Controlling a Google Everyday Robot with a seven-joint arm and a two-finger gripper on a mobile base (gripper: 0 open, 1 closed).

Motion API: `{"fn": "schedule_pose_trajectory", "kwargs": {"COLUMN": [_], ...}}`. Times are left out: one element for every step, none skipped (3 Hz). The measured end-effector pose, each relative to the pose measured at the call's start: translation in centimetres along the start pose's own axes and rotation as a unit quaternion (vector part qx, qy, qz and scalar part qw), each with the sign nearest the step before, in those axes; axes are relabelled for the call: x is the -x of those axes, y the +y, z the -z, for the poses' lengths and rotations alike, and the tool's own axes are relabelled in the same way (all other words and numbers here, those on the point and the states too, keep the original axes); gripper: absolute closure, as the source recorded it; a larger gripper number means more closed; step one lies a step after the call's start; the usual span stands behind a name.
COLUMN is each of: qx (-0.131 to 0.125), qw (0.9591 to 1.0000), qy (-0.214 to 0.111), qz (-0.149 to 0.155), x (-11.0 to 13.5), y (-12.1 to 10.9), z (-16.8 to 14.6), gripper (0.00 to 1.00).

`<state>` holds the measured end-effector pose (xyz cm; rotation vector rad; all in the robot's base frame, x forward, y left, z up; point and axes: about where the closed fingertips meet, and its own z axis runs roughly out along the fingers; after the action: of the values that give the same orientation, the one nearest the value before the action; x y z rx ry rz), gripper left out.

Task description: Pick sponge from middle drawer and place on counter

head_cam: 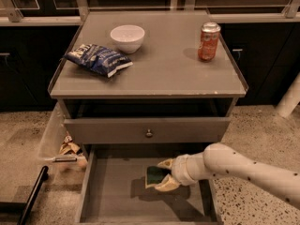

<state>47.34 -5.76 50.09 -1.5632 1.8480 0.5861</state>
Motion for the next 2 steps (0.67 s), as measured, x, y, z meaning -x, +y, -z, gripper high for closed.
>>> {"fn": "schedule_pose_trajectory", "kwargs": {"qx": [-0.025, -0.023], "qw": [0.9992, 0.9994], "qy": [0.016, 0.015], "qz": [0.025, 0.022], "x": [2.13, 2.04], "y": [-1.53, -1.23], "z": [2.72, 2.60], "gripper": [1.00, 1.00]}}
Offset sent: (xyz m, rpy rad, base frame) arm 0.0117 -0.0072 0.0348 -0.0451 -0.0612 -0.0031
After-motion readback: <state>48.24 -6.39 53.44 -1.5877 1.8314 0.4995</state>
